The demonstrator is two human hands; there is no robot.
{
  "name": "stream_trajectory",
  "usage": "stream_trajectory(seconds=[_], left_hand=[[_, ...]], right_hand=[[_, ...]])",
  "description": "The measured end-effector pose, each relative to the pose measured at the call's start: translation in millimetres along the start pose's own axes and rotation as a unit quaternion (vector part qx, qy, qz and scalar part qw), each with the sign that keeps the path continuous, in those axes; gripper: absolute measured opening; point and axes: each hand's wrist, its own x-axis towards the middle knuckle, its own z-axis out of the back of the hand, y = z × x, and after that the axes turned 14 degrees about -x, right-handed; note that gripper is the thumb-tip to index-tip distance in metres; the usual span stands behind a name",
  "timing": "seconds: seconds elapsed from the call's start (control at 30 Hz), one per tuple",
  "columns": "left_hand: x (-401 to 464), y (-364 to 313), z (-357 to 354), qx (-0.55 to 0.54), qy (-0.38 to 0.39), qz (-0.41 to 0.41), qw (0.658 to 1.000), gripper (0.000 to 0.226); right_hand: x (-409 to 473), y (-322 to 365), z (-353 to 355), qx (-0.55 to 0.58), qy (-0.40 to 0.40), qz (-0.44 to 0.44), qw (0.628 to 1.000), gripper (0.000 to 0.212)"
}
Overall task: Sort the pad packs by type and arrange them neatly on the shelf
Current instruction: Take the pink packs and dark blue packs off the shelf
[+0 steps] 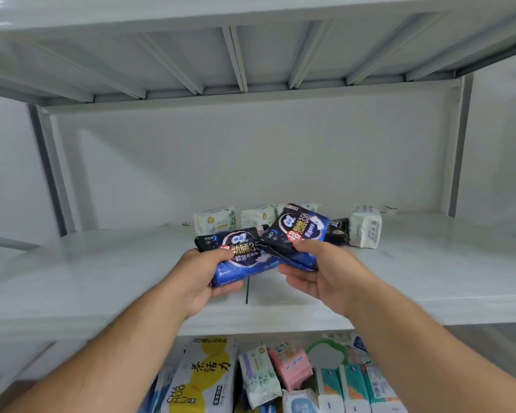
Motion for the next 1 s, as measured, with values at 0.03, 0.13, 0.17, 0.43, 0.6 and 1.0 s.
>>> stream_trajectory(seconds=[0.03, 0.13, 0.17, 0.43, 0.6, 1.0], left_hand=[[-2, 4, -6, -0.028, 0.004, 0.011, 1.000, 0.014], [1, 12, -13, -0.064, 0.007, 0.023, 0.998, 0.016], [2, 14, -13, -0.068, 0.008, 0.027, 0.997, 0.019], [18, 10, 3, -0.024, 0.058, 0.043, 0.997, 0.031], [21, 4, 8, 0.026, 0.130, 0.022, 0.991, 0.033], [18, 3, 17, 0.111, 0.117, -0.065, 0.985, 0.024]], right_hand=[[0, -2, -8, -0.025, -0.001, -0.011, 1.000, 0.027], [5, -5, -19, -0.129, -0.046, -0.043, 0.990, 0.045], [9, -5, -17, -0.171, -0.066, -0.042, 0.982, 0.052], [46, -9, 9, -0.424, -0.174, 0.048, 0.888, 0.115], [51, 3, 22, -0.461, -0.028, 0.124, 0.878, 0.133], [30, 9, 58, -0.522, 0.006, 0.190, 0.831, 0.025]])
